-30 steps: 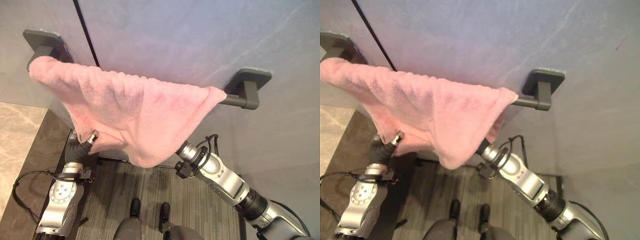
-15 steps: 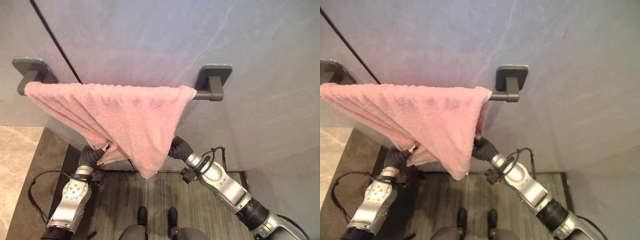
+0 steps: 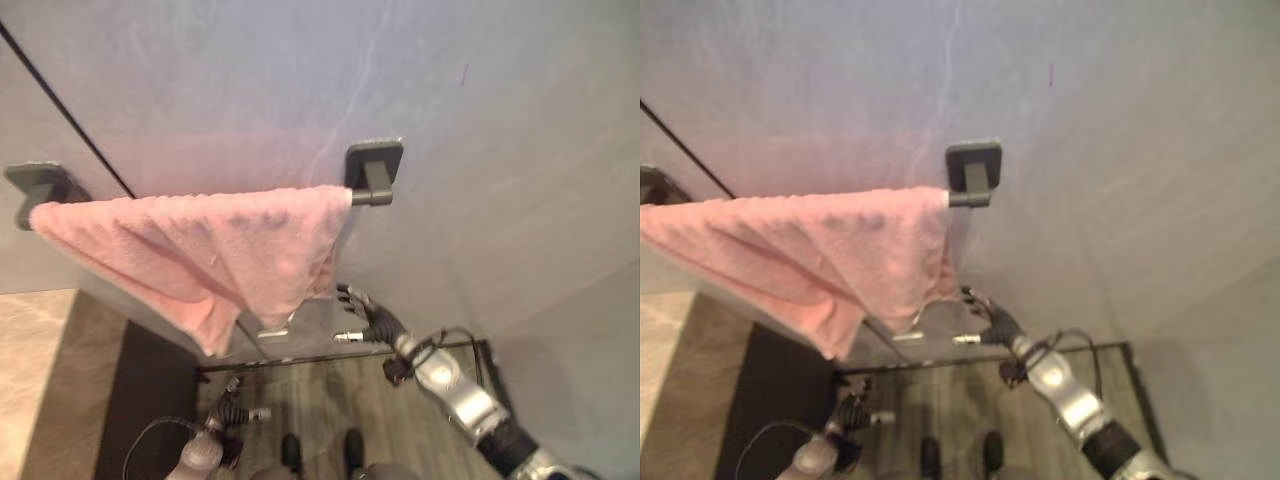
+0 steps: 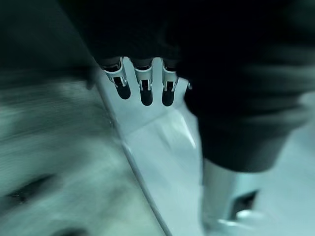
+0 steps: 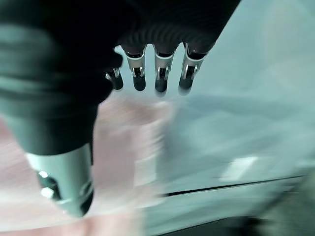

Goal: Put brush and paste in cup on sink, flatten towel.

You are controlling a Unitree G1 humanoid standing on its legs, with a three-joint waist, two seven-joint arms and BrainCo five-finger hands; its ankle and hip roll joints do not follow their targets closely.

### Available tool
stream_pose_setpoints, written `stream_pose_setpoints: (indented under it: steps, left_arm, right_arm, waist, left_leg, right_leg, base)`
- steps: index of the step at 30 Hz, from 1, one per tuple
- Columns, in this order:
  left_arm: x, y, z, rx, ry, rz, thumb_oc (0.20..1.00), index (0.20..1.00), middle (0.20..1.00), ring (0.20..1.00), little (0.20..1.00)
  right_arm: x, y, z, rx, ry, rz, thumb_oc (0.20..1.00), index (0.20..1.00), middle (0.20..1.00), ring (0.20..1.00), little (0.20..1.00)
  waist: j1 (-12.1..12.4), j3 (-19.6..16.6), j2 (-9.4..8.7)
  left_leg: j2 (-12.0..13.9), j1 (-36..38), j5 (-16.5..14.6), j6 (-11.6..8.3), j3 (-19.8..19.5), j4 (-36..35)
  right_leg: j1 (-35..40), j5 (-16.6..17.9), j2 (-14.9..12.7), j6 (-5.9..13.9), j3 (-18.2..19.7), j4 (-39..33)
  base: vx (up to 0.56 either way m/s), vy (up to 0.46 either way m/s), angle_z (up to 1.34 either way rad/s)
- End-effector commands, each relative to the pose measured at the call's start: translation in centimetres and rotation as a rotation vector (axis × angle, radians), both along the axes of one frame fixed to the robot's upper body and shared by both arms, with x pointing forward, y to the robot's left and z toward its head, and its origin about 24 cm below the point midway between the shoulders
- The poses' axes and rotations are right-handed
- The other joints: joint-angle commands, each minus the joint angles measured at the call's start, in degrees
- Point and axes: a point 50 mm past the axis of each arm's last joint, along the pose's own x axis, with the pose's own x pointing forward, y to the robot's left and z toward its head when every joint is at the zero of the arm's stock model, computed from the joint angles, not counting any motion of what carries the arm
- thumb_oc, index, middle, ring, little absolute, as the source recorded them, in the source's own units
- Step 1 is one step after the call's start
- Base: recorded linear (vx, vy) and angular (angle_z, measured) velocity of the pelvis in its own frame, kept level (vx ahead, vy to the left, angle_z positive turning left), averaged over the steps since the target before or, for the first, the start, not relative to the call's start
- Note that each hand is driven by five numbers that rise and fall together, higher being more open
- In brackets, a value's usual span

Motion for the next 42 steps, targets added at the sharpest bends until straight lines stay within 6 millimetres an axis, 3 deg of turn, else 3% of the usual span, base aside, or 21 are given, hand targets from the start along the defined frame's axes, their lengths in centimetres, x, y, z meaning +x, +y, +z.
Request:
stream_pose_setpoints:
  steps: [1, 5, 12, 15, 17, 21, 26, 28, 32, 33, 39, 40, 42]
  left_arm:
    - [1.4, 4.2, 0.5, 0.147, -0.007, 0.066, 1.000, 1.000, 1.000, 1.000, 1.000]
    - [0.3, 4.6, -0.7, 0.147, 0.049, 0.112, 1.000, 1.000, 1.000, 1.000, 1.000]
    - [0.3, 5.2, 0.8, 0.207, -0.014, 0.057, 1.000, 1.000, 1.000, 1.000, 1.000]
    - [-0.4, 6.5, 3.3, 0.290, -0.091, -0.035, 1.000, 1.000, 1.000, 1.000, 1.000]
    - [-0.8, 7.4, 4.3, 0.343, -0.123, -0.048, 1.000, 1.000, 1.000, 1.000, 1.000]
    - [-2.1, 9.6, 6.9, 0.414, -0.202, 0.019, 1.000, 1.000, 1.000, 1.000, 1.000]
    - [-3.9, 11.4, 8.2, 0.465, -0.215, 0.091, 1.000, 1.000, 1.000, 1.000, 1.000]
    - [-5.1, 12.5, 9.1, 0.496, -0.240, 0.173, 1.000, 1.000, 1.000, 1.000, 1.000]
    - [-5.4, 12.8, 10.0, 0.504, -0.292, 0.231, 1.000, 1.000, 1.000, 1.000, 1.000]
    - [-5.2, 12.9, 10.9, 0.510, -0.345, 0.254, 1.000, 1.000, 1.000, 1.000, 1.000]
    - [-4.6, 13.8, 14.8, 0.566, -0.552, 0.352, 1.000, 1.000, 1.000, 1.000, 1.000]
    - [-4.7, 13.8, 14.9, 0.567, -0.552, 0.354, 1.000, 1.000, 1.000, 1.000, 1.000]
    - [-4.4, 14.3, 17.0, 0.592, -0.670, 0.419, 1.000, 1.000, 1.000, 1.000, 1.000]
  right_arm:
    - [0.4, 0.6, 1.1, 0.034, -0.117, -0.042, 1.000, 1.000, 1.000, 1.000, 1.000]
    - [-0.4, -0.2, 1.4, 0.062, -0.128, -0.074, 1.000, 1.000, 1.000, 1.000, 1.000]
    - [-1.4, -1.4, 4.7, 0.097, -0.253, -0.037, 1.000, 1.000, 1.000, 1.000, 1.000]
    - [-2.9, -5.4, 6.8, -0.052, -0.383, -0.134, 1.000, 1.000, 1.000, 1.000, 1.000]
    - [-3.6, -7.1, 6.9, -0.061, -0.398, -0.232, 1.000, 1.000, 1.000, 1.000, 1.000]
    - [-5.3, -9.8, 7.8, -0.046, -0.453, -0.406, 1.000, 1.000, 1.000, 1.000, 1.000]
    - [-7.0, -12.1, 8.5, -0.041, -0.493, -0.566, 1.000, 1.000, 1.000, 1.000, 1.000]
    - [-7.7, -13.5, 9.9, -0.071, -0.590, -0.695, 1.000, 1.000, 1.000, 1.000, 1.000]
    - [-7.4, -13.4, 11.4, -0.057, -0.694, -0.733, 1.000, 1.000, 1.000, 1.000, 1.000]
    - [-7.1, -12.7, 13.1, -0.049, -0.788, -0.704, 1.000, 1.000, 1.000, 1.000, 1.000]
    - [-6.5, -9.5, 18.3, -0.126, -1.043, -0.461, 1.000, 1.000, 1.000, 1.000, 1.000]
    - [-6.5, -9.5, 18.3, -0.125, -1.044, -0.460, 1.000, 1.000, 1.000, 1.000, 1.000]
    - [-6.3, -8.3, 19.7, -0.116, -1.114, -0.375, 1.000, 1.000, 1.000, 1.000, 1.000]
  waist:
    - [-0.6, -3.0, -4.13]
    - [-1.0, -3.3, -3.70]
    - [-1.5, -3.5, -3.49]
    - [-1.9, -3.6, -3.46]
    - [-2.2, -3.8, -3.49]
    - [-2.5, -4.1, -3.55]
    - [-2.7, -4.1, -3.62]
    - [-2.5, -4.3, -3.57]
    - [-2.1, -4.4, -3.57]
    - [-1.7, -4.5, -3.44]
    - [-0.7, -4.4, -3.55]
    - [-0.8, -4.4, -3.57]
    - [-0.2, -4.4, -3.67]
  left_leg:
    - [1.5, 0.8, -0.4, -3.45, 1.3, 0.1]
    - [1.6, 0.8, -0.3, -3.49, 1.2, 0.1]
    - [1.5, 0.4, -0.4, -3.62, 1.3, 0.1]
    - [1.4, 0.0, -0.4, -3.64, 1.1, 0.1]
    - [1.4, 0.0, -0.5, -3.61, 1.1, 0.1]
    - [1.2, 0.1, -0.6, -3.53, 1.2, 0.1]
    - [1.2, 0.1, -0.7, -3.47, 1.4, 0.1]
    - [0.9, 0.3, -0.9, -3.14, 1.1, 0.1]
    - [0.7, 0.8, -1.2, -2.85, 1.1, 0.1]
    - [0.6, 0.9, -1.3, -2.73, 1.2, 0.1]
    - [0.2, 1.8, -1.7, -2.38, 1.5, 0.2]
    - [0.2, 1.8, -1.7, -2.37, 1.6, 0.2]
    - [0.2, 2.2, -1.9, -2.30, 1.5, 0.4]
  right_leg:
    - [0.4, 5.7, -13.8, 10.99, -0.4, 1.2]
    - [0.5, 5.6, -13.9, 10.97, -0.7, 1.1]
    - [0.3, 5.8, -14.0, 11.20, -0.7, 0.9]
    - [0.3, 6.1, -14.4, 11.62, -1.2, 0.6]
    - [0.3, 6.2, -14.5, 11.86, -1.2, 0.5]
    - [0.4, 6.2, -14.6, 12.15, -1.3, 0.3]
    - [0.3, 6.3, -14.7, 12.27, -1.1, 0.3]
    - [0.3, 6.2, -14.8, 12.31, -0.9, 0.6]
    - [0.5, 6.0, -15.0, 12.29, -0.7, 0.8]
    - [0.4, 5.9, -15.1, 12.27, -0.6, 0.8]
    - [0.3, 5.2, -15.3, 12.05, 0.2, 1.9]
    - [0.3, 5.1, -15.3, 12.05, 0.2, 2.0]
    - [0.1, 4.4, -15.2, 11.89, 0.4, 3.0]
  base:
    - [0.03, -0.004, 0.17]
    - [0.01, -0.002, 0.03]
    - [0.00, 0.001, 0.01]
    - [0.01, 0.007, 0.03]
    - [0.01, 0.005, 0.02]
    - [0.00, 0.000, 0.00]
    - [0.00, 0.000, 0.00]
    - [0.00, 0.000, 0.00]
    - [0.00, 0.000, 0.00]
    - [-0.04, 0.029, -0.03]
    - [-0.02, 0.018, -0.03]
    - [0.00, 0.000, 0.00]
    - [0.00, 0.000, 0.00]
